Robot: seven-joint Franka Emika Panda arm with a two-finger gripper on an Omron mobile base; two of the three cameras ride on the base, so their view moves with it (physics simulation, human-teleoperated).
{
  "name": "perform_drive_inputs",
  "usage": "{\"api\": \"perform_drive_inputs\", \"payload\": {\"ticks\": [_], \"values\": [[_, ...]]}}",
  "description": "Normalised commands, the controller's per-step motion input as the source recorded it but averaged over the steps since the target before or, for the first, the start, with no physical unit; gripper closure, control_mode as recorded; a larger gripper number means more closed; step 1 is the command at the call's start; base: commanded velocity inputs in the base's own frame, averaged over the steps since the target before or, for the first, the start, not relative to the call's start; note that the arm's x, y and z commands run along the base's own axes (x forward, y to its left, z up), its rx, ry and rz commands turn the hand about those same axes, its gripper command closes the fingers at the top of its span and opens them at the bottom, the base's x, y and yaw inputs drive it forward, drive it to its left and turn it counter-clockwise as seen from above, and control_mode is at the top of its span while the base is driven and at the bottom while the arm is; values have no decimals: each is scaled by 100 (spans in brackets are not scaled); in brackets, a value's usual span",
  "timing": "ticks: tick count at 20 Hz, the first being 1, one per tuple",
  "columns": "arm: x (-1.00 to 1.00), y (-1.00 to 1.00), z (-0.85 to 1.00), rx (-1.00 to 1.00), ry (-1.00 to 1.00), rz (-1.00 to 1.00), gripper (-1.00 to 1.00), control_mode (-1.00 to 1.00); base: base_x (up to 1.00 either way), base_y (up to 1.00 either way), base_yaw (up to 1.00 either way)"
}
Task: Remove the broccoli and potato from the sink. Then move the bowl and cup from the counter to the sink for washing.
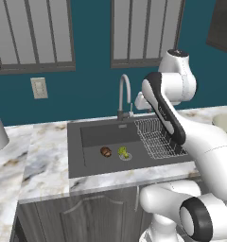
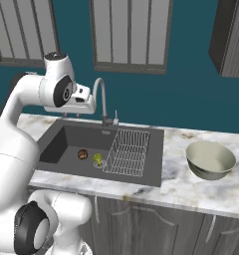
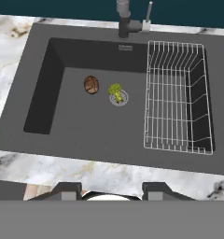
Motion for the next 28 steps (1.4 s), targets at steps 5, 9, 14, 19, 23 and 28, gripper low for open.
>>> {"api": "perform_drive_inputs", "payload": {"ticks": [5, 9, 14, 19, 23, 28], "values": [[-1, 5, 0, 0, 0, 0, -100, -100, 0, 0, 0], [-5, 15, -3, 0, 0, 0, -100, -100, 0, 0, 0], [-4, 19, -4, 0, 0, 0, -100, -100, 0, 0, 0], [-4, 19, -7, 3, 0, 0, -100, -100, 0, 0, 0], [-2, 16, -13, 4, 3, 0, -100, -100, 0, 0, 0], [0, 18, -14, -1, 2, 0, -100, -100, 0, 0, 0]]}}
